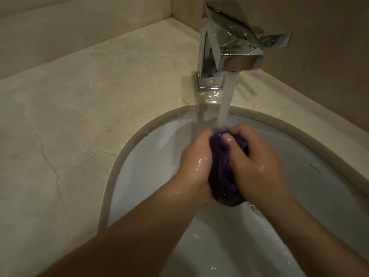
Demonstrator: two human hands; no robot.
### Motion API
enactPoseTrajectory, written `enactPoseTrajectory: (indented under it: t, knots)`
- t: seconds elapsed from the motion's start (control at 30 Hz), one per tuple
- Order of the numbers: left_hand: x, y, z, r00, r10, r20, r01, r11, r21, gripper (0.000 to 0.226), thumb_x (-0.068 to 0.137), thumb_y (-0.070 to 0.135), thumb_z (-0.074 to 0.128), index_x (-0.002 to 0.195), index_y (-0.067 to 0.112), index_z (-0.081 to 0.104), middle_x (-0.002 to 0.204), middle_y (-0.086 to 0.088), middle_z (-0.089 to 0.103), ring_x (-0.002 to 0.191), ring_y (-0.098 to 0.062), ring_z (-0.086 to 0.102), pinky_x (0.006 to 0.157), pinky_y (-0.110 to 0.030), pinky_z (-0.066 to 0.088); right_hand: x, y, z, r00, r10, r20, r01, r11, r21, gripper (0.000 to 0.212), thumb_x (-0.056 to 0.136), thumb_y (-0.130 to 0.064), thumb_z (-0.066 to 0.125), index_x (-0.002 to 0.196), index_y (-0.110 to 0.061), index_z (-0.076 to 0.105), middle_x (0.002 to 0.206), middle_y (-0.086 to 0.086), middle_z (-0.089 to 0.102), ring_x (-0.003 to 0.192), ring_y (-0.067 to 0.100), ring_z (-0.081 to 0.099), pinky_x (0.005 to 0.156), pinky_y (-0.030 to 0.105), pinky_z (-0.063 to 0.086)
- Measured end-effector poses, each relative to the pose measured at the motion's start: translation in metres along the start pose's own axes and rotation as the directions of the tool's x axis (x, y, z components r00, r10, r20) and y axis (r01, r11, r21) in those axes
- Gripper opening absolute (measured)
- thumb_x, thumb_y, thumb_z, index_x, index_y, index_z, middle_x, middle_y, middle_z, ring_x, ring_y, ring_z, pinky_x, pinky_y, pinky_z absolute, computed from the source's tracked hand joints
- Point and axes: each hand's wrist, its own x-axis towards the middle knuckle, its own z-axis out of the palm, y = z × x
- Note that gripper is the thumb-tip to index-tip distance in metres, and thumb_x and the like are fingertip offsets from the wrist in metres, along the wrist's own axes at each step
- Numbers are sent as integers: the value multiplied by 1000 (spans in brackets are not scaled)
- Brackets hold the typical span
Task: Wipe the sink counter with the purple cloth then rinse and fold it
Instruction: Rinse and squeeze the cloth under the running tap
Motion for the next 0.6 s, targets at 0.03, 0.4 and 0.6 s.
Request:
enactPoseTrajectory:
  t: [0.03,0.4,0.6]
  knots:
    - [-1,2,1,1000,-14,22,14,1000,0,36,92,38,55,98,11,78,96,-16,77,91,-32,75,83,-43,60,3,2,-2,999,42,3,-42,996,81,15,100,-34,53,88,-37,62,77,-18,66,71,1,62,59,13,43]
    - [-3,3,-5,917,-325,230,350,934,-73,61,84,68,52,113,21,78,113,-11,76,109,-36,67,94,-60,49,9,-7,-16,980,194,-51,-112,741,663,24,89,-10,63,91,-33,67,93,-6,73,89,22,72,72,39,56]
    - [-9,8,2,963,-99,249,138,979,-147,36,91,36,51,89,10,76,84,-10,74,74,-25,71,77,-37,59,9,-9,-18,996,92,-7,-78,880,469,28,82,-54,51,103,-48,70,102,-16,73,95,5,69,82,30,54]
